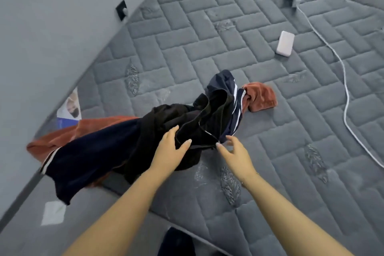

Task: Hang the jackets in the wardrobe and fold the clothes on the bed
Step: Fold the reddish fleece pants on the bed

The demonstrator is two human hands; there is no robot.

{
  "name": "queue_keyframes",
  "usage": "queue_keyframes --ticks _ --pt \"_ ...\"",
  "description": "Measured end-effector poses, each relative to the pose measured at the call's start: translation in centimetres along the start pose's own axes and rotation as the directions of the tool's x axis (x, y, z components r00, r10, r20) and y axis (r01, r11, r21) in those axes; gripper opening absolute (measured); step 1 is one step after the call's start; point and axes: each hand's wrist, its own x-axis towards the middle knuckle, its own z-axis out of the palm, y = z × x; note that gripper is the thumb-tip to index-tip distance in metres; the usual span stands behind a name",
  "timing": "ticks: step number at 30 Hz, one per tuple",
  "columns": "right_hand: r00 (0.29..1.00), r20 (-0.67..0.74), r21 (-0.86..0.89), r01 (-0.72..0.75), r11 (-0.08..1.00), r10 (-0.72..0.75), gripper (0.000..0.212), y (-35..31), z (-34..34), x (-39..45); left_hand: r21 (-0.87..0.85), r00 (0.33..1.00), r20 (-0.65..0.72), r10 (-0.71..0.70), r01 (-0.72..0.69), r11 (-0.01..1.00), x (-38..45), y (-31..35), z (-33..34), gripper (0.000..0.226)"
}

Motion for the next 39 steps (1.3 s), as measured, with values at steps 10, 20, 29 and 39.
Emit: queue_keyframes --ticks 10,20,29,39 --pt "0.983 -0.169 0.494 0.019 0.870 0.074 0.014 2.1 3.9 7.4 -0.185 0.993 0.107 0.038 -0.018 0.983 3.3 -3.0 4.6 0.019" --pt "0.928 -0.223 0.757 -0.028 0.653 0.300 0.015 10.4 -1.3 0.3 -0.273 0.869 0.485 0.099 0.042 0.961 -0.2 2.6 9.0 0.036" --pt "0.985 0.164 0.775 -0.098 0.625 -0.049 0.030 2.8 -1.2 2.6 -0.170 0.948 0.299 0.113 -0.063 0.983 3.9 0.6 9.6 0.083" --pt "0.971 -0.131 0.747 -0.037 0.663 0.201 0.026 -0.3 -3.2 4.7 -0.896 0.965 0.237 -0.113 0.262 0.359 14.0 7.3 -2.9 0.029"
